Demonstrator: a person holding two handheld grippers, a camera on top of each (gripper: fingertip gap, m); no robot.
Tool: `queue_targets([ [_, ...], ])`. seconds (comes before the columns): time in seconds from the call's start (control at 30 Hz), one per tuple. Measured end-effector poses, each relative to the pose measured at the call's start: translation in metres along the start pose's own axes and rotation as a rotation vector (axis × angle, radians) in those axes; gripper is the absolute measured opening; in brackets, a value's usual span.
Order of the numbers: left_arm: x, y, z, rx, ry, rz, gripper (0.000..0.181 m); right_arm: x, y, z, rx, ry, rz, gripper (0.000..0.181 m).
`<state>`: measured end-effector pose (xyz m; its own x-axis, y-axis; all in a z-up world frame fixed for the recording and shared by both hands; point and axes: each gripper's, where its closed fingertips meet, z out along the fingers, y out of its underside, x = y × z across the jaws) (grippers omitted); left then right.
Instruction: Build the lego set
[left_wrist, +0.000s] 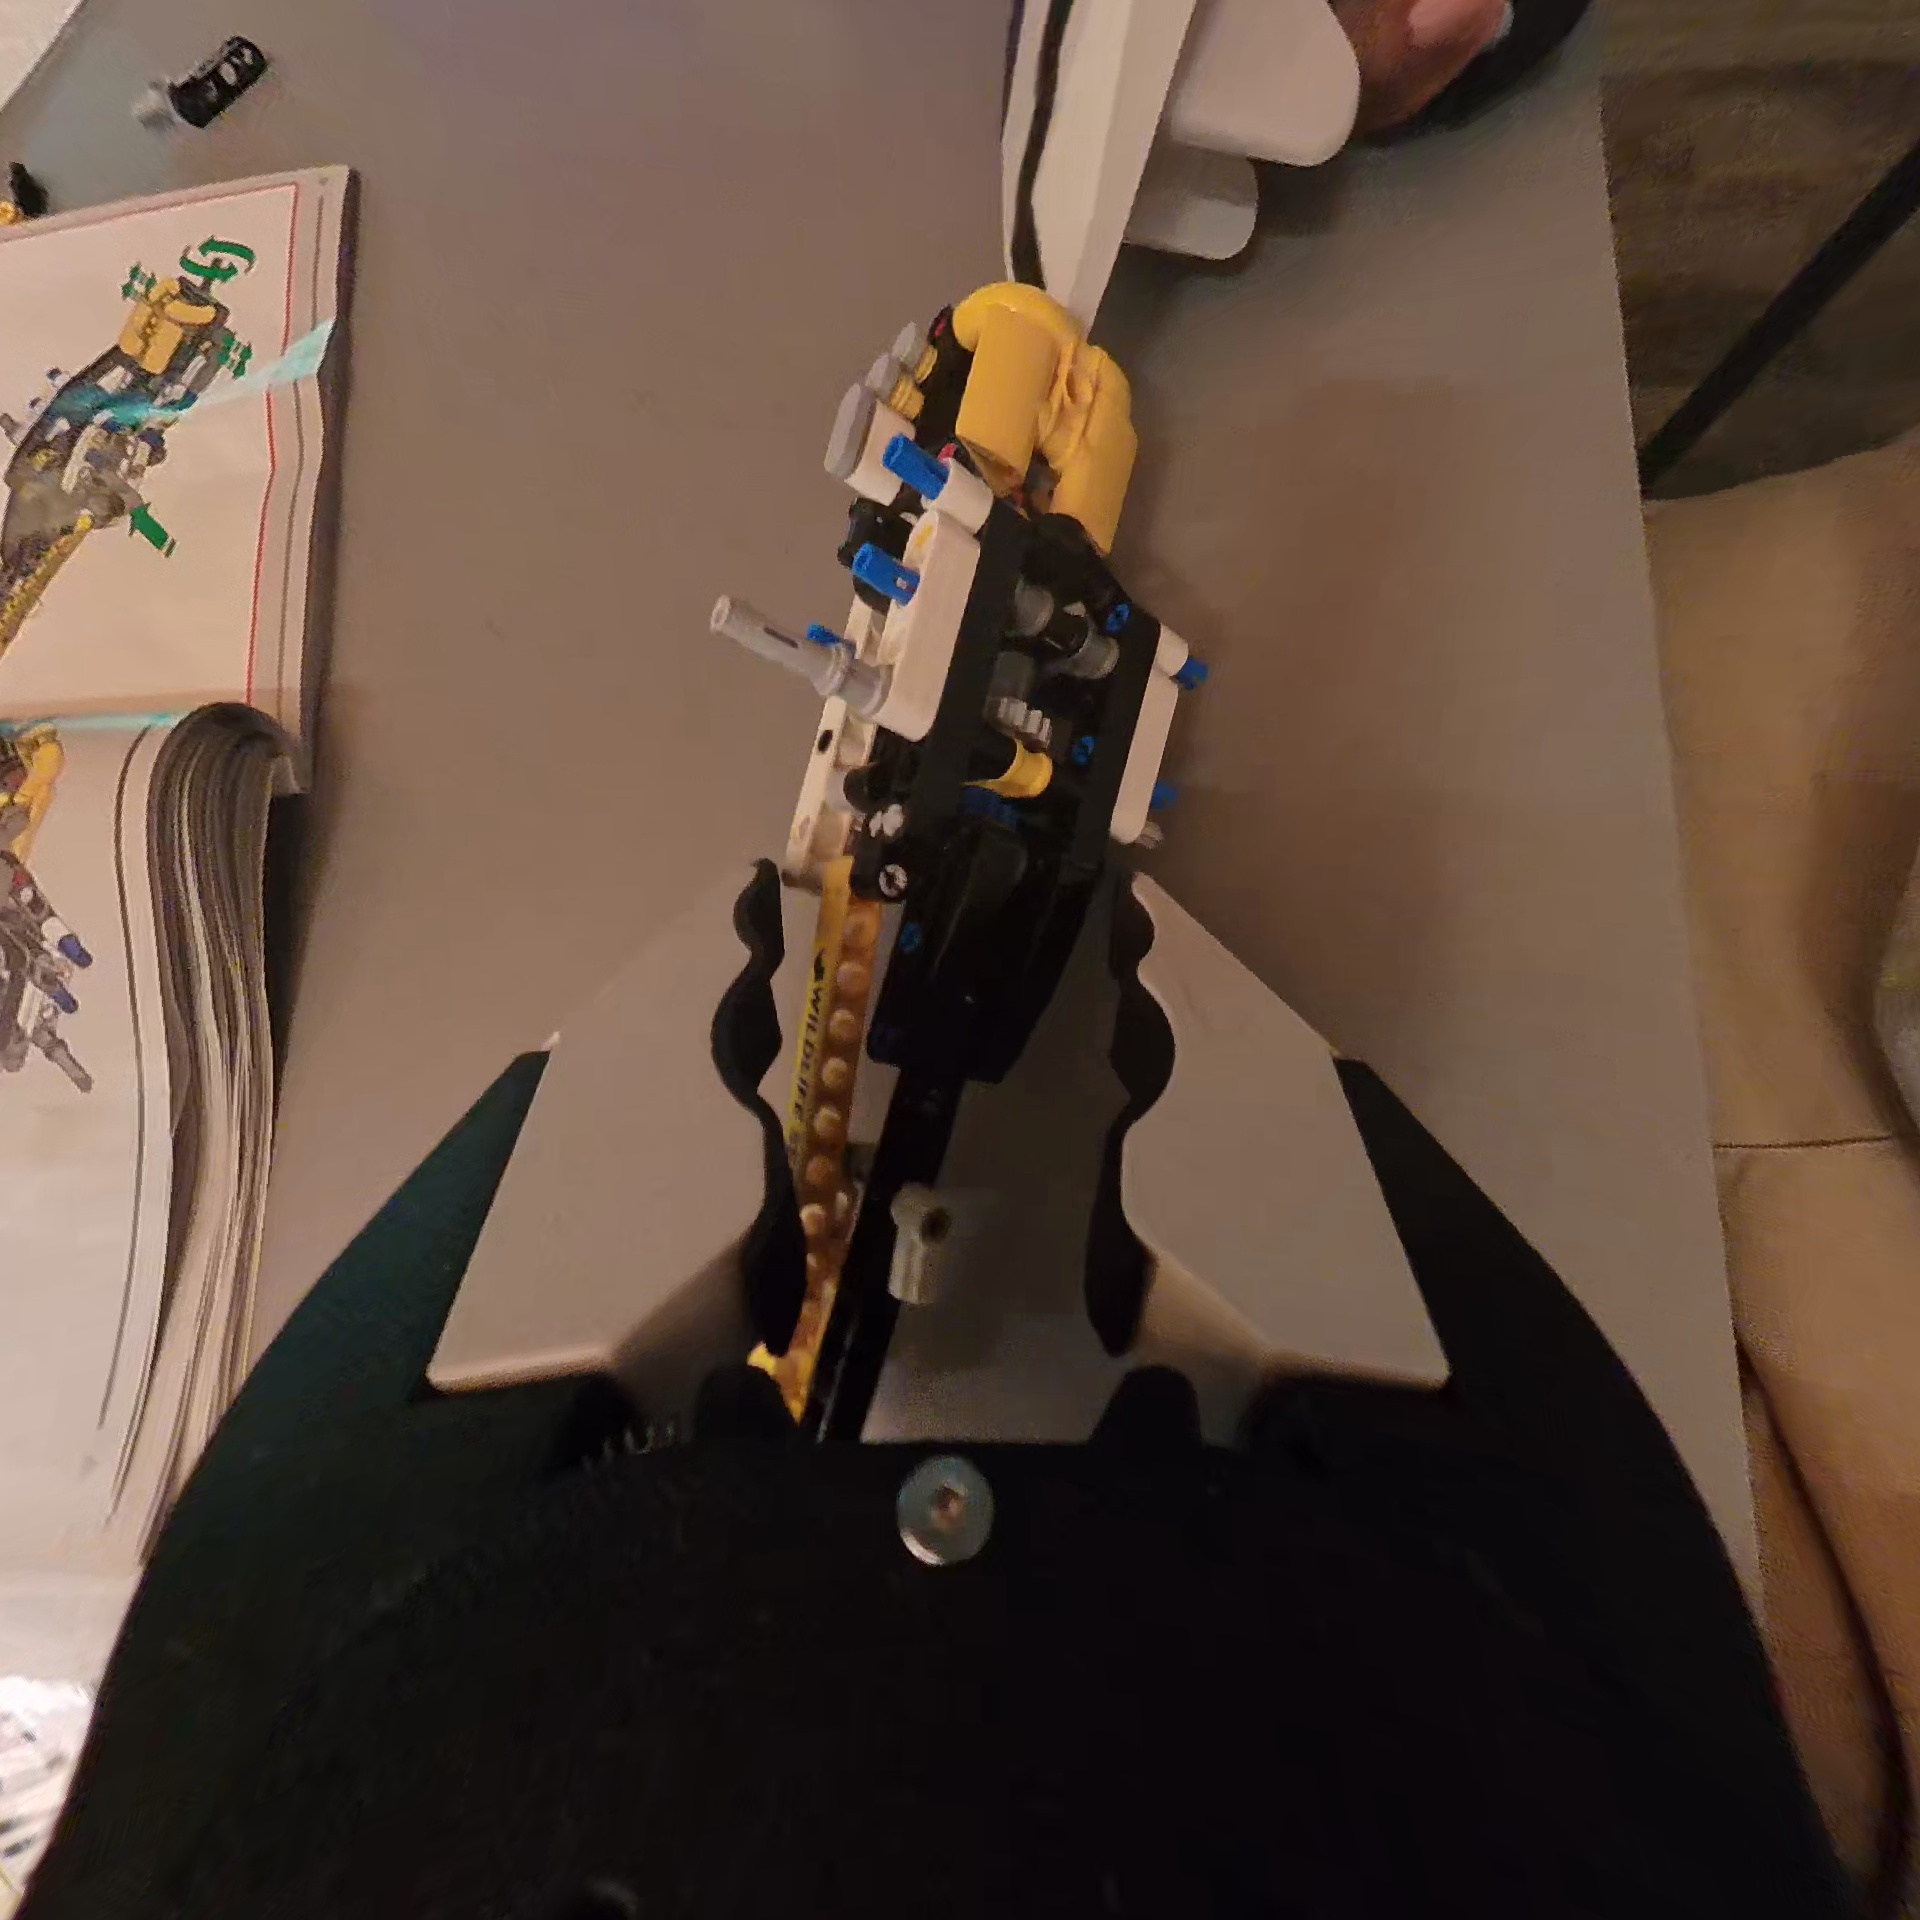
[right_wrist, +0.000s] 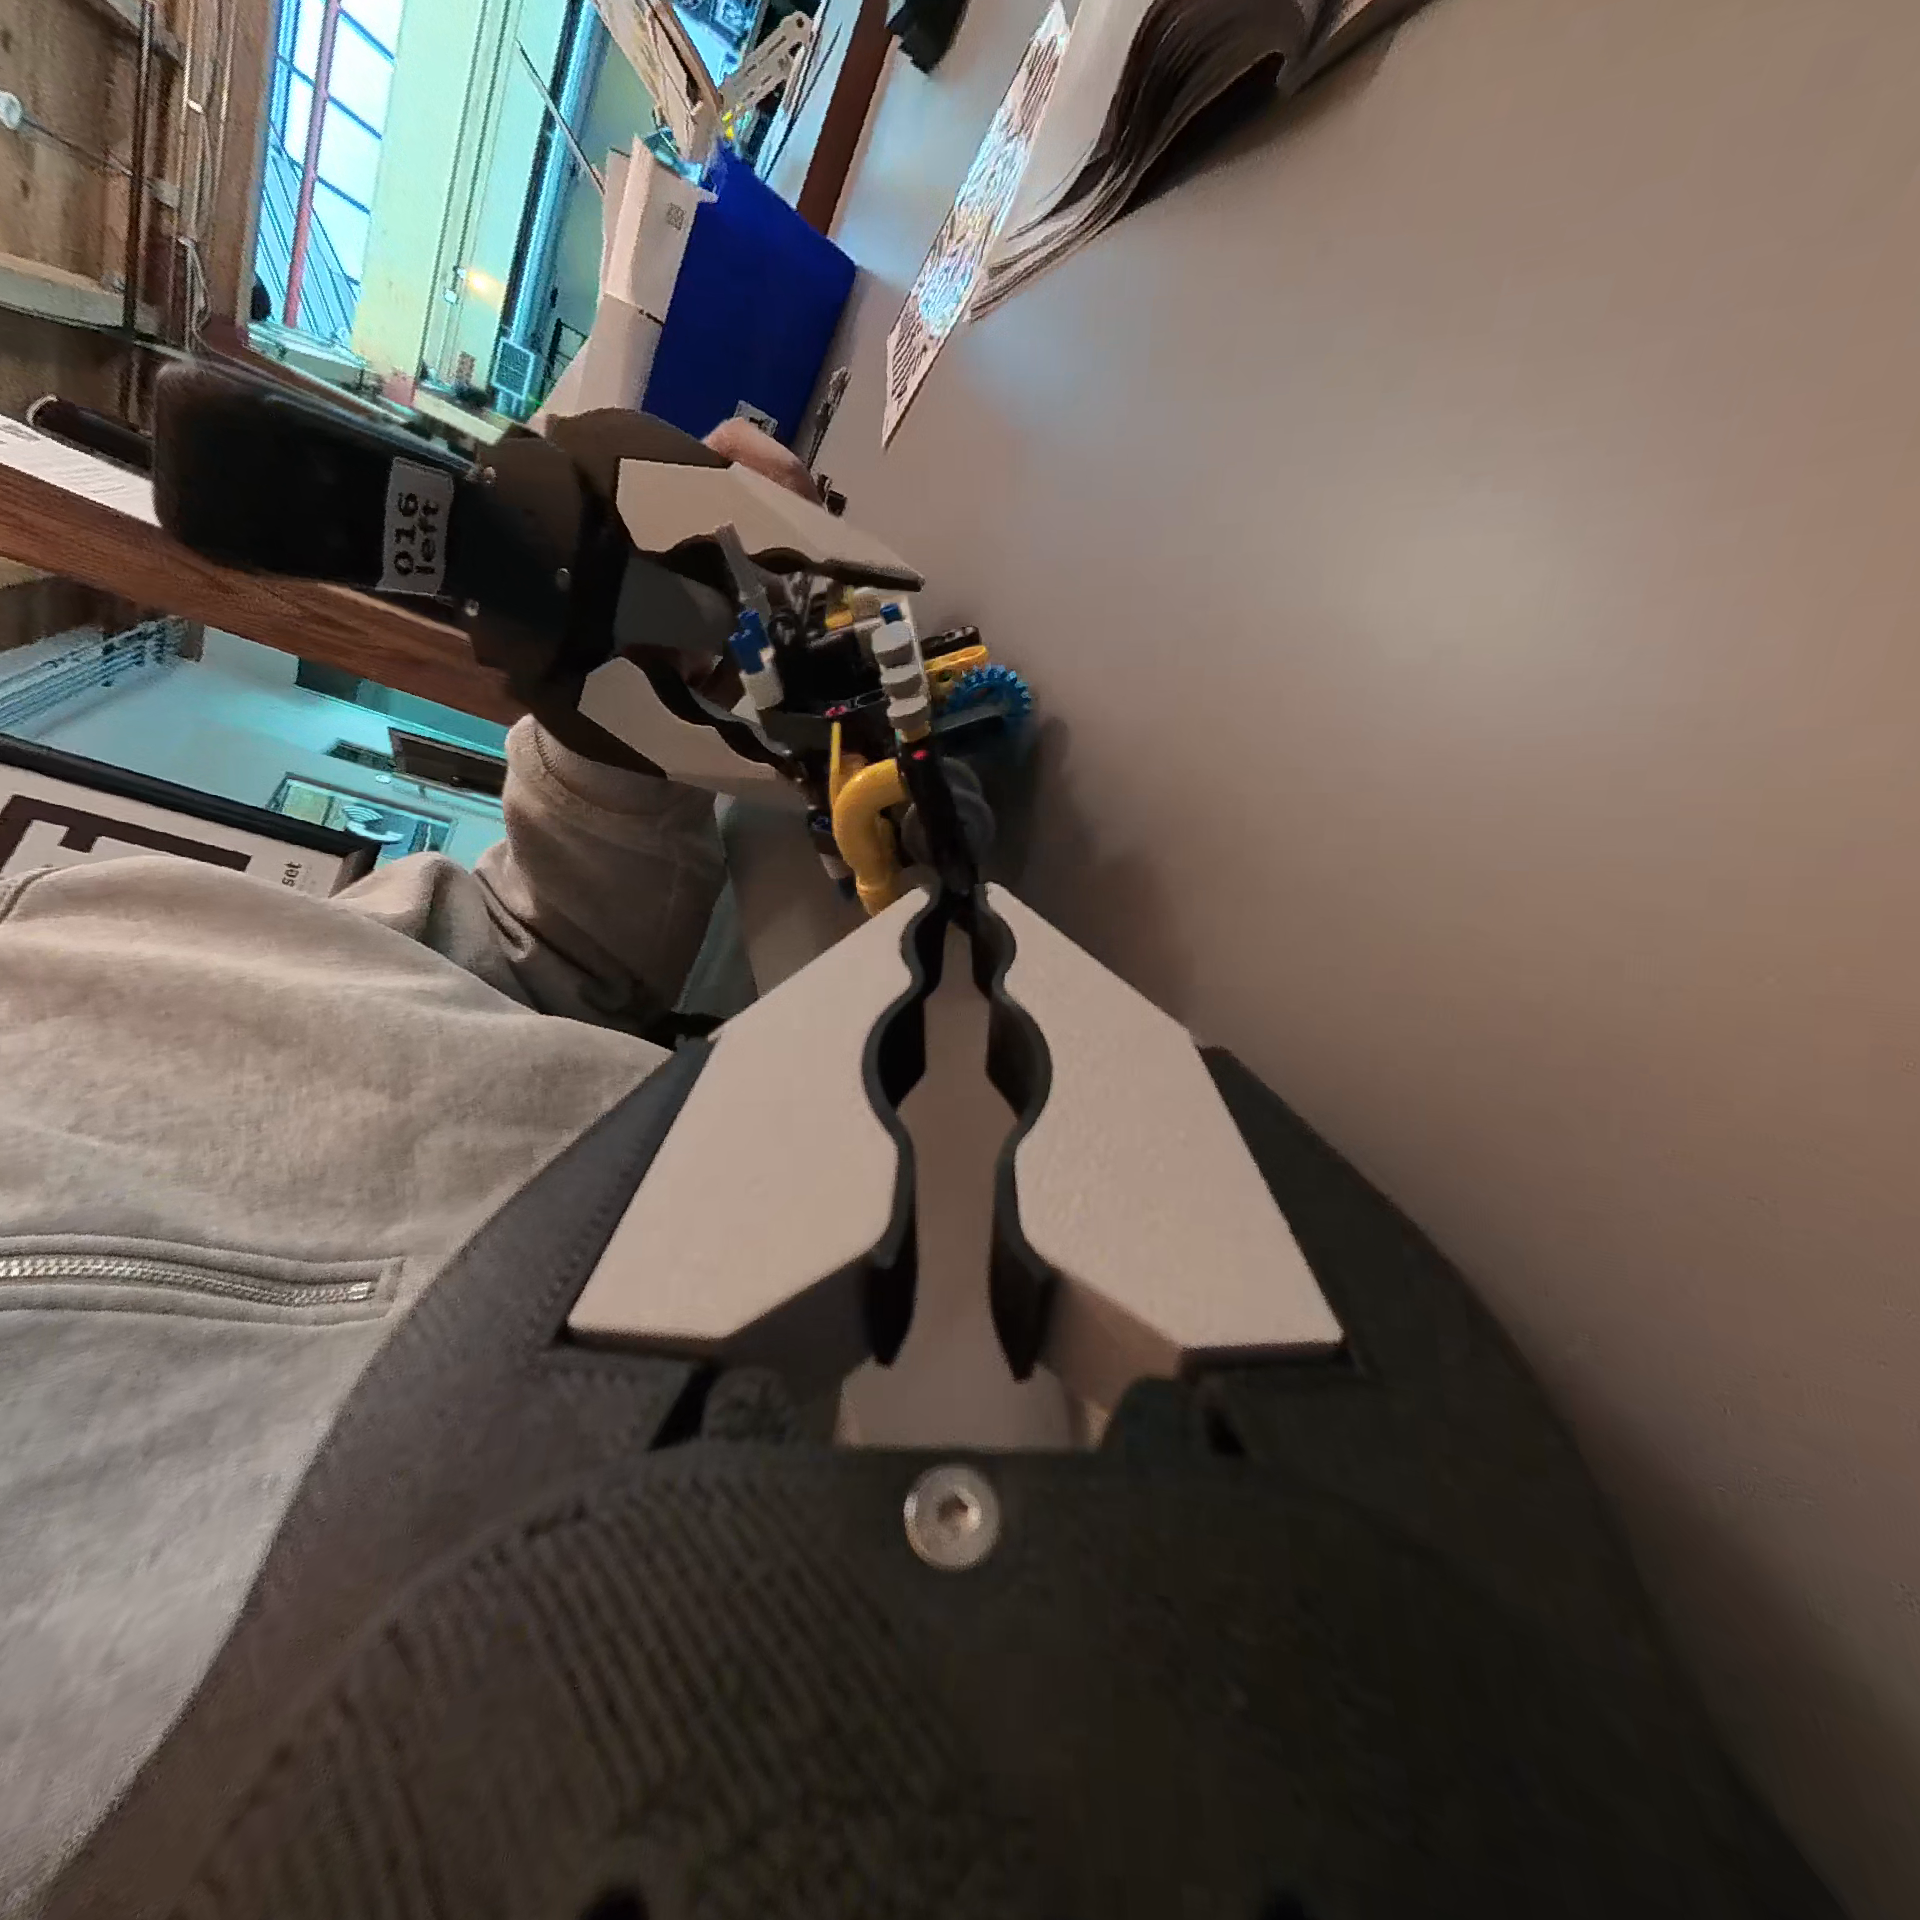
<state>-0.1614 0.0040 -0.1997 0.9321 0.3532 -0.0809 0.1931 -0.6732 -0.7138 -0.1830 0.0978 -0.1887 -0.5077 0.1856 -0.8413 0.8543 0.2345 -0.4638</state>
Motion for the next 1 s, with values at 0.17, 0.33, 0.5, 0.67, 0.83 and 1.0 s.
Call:
queue_targets([
  [0.17, 0.001, -0.006, -0.011, 0.051, -0.002, -0.041, 0.066, -0.001, 0.002, -0.011, 0.007, 0.036, -0.048, 0.041],
  [0.33, 0.003, -0.016, -0.032, 0.203, 0.137, -0.212, 0.076, -0.002, -0.038, -0.029, 0.154, 0.275, -0.369, 0.073],
  [0.5, -0.041, -0.02, -0.05, 0.387, 0.033, -0.411, 0.074, 0.015, -0.133, -0.048, 0.462, 0.7, -0.78, 0.088],
  [0.67, -0.083, 0.003, -0.059, 0.412, -0.243, -0.437, 0.069, 0.098, -0.172, -0.008, 0.222, 0.841, -0.573, 0.077],
  [0.83, -0.101, 0.003, -0.08, 0.535, -0.386, -0.432, 0.059, 0.123, -0.176, 0.02, 0.061, 0.905, -0.534, 0.019],
  [1.0, -0.103, -0.001, -0.085, 0.577, -0.415, -0.39, 0.055, 0.119, -0.176, 0.034, 0.006, 0.866, -0.543, 0.0],
])
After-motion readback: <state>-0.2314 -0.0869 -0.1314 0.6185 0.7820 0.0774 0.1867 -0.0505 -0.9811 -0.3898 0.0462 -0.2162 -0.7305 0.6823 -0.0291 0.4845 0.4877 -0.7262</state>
